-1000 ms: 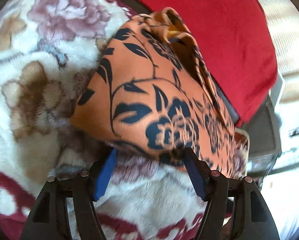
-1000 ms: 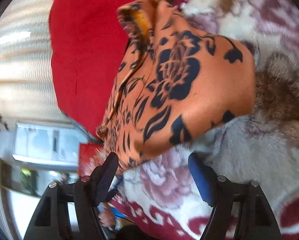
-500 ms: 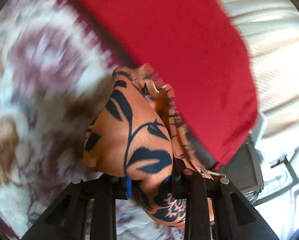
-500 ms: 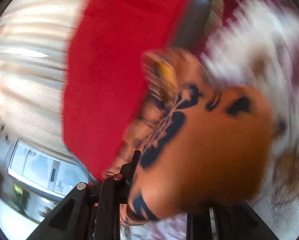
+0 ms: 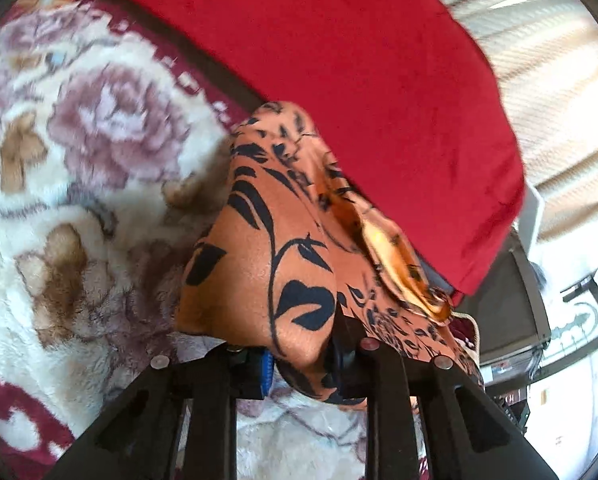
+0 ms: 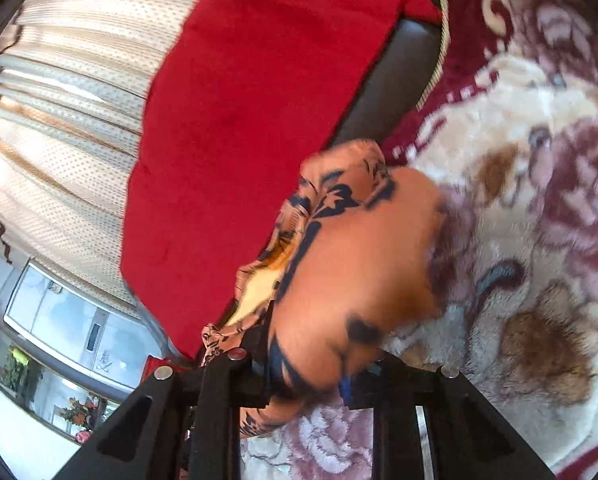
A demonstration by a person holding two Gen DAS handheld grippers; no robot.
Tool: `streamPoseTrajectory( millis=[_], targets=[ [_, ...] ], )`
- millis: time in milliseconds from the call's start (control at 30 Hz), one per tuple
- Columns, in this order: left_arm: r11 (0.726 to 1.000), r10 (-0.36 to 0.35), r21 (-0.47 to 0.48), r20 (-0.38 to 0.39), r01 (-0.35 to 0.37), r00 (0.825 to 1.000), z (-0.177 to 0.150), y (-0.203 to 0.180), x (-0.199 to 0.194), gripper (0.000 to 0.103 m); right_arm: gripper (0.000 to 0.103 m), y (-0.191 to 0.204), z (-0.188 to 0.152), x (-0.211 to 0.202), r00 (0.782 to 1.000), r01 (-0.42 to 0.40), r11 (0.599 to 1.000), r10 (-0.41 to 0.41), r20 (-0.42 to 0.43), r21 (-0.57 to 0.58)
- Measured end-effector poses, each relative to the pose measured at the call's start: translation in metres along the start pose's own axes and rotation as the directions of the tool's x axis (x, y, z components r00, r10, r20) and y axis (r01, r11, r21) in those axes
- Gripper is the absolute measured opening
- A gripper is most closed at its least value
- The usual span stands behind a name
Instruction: Fold small clothes
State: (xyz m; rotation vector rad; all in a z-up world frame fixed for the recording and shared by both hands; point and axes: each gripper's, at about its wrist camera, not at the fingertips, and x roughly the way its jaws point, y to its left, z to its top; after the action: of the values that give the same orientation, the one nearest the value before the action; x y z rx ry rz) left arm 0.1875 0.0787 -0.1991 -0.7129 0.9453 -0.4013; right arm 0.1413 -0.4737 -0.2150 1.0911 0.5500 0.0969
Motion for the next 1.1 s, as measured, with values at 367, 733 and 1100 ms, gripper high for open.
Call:
streamPoseTrajectory(
  millis=[367, 733, 1100],
  targets=[
    [0.997, 0.059, -0.039, -0.131, -0.065, 0.990, -0.012, 0.023, 0.032, 0.035, 0.037, -0.042, -0.006, -0.006, 0.988, 0.062, 0.987, -0.039, -0.152, 0.148],
    [0.997, 0.051, 0.057, 0.000, -0.051, 0.999, 0.007, -0.008, 0.042, 0.024, 0.026, -0.038, -0.002, 0.050, 0.995, 0.091, 0.985, -0.085, -0.045, 0.150],
    [0.991, 0.119, 0.086, -0.277, -0.098, 0.953, -0.016, 0.030, 0.017, 0.033, 0.023, 0.015, -0.027, -0.020, 0.991, 0.127, 0.976, -0.131, -0.010, -0.178]
  ],
)
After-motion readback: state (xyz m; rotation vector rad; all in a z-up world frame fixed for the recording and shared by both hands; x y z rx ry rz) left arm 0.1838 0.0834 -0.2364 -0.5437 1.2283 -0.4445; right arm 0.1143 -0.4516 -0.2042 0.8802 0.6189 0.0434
